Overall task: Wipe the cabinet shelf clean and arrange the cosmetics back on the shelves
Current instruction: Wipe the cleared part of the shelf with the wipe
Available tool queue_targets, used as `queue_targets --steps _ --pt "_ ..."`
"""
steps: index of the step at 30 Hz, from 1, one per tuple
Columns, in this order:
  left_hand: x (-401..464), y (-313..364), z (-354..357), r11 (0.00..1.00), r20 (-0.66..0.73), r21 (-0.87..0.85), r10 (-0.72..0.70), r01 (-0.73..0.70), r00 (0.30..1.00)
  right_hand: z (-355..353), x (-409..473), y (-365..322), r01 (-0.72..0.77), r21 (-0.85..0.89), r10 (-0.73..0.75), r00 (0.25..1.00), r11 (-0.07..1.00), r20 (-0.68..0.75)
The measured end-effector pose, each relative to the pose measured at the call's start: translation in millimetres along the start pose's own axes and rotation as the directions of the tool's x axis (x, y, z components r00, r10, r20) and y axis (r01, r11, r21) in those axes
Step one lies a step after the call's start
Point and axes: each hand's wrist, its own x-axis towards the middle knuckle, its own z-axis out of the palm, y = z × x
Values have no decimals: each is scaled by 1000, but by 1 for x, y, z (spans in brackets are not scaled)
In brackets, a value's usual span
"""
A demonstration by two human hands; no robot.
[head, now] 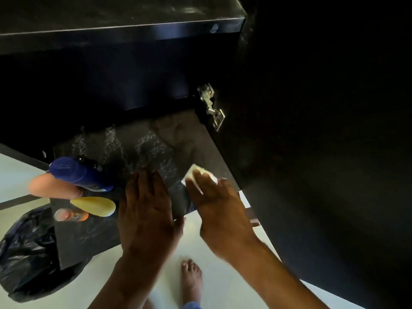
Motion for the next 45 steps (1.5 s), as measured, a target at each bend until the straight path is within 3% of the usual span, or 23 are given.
queue_targets --steps 5,8,10,13,15,16,19,22,26,30,33,38,45 --pt "-5 -1 5 1000 18 -20 4 -3 1000 1 -30 5 -230 -66 234 971 971 55" --pt "-3 -2 4 1000 15 -30 0 1 1000 -10 -18 6 -290 11 289 955 957 67" --pt "-2 -2 3 1000 7 -25 0 1 1000 -11 -11 0 -258 18 257 965 966 45" --pt "-1 -2 1 1000 -4 -12 7 -7 1000 4 -21 -15 -85 40 82 994 996 68" --pt "-1 -3 0 1000 0 -10 -3 3 1000 14 -35 -20 -77 46 70 988 996 138" --pt "-1 -4 1 1000 -1 -15 -4 4 1000 14 -41 -21 -133 53 121 976 990 182" --pt "-2 -5 4 1000 -15 -23 1 -2 1000 7 -44 -12 -293 30 286 948 956 137" --pt "-2 -4 3 1000 -15 -25 -3 3 1000 -4 -25 -1 -355 83 349 934 931 81" --pt "-2 -4 -1 1000 6 -27 -3 3 1000 -1 -1 -8 -185 101 187 982 978 -12" --pt "-5 -6 -5 999 9 -38 9 -9 1000 18 -25 -22 24 68 -31 995 997 98" --pt "-4 -9 -4 999 11 -51 6 -6 1000 18 -37 -20 -10 51 5 996 999 92" --pt "-2 -9 -11 997 -25 -78 -18 16 1000 7 10 -12 -99 6 99 994 995 -46" --pt "-14 -1 -13 992 -31 -121 -52 47 998 0 93 -32 177 52 -175 983 983 -48"
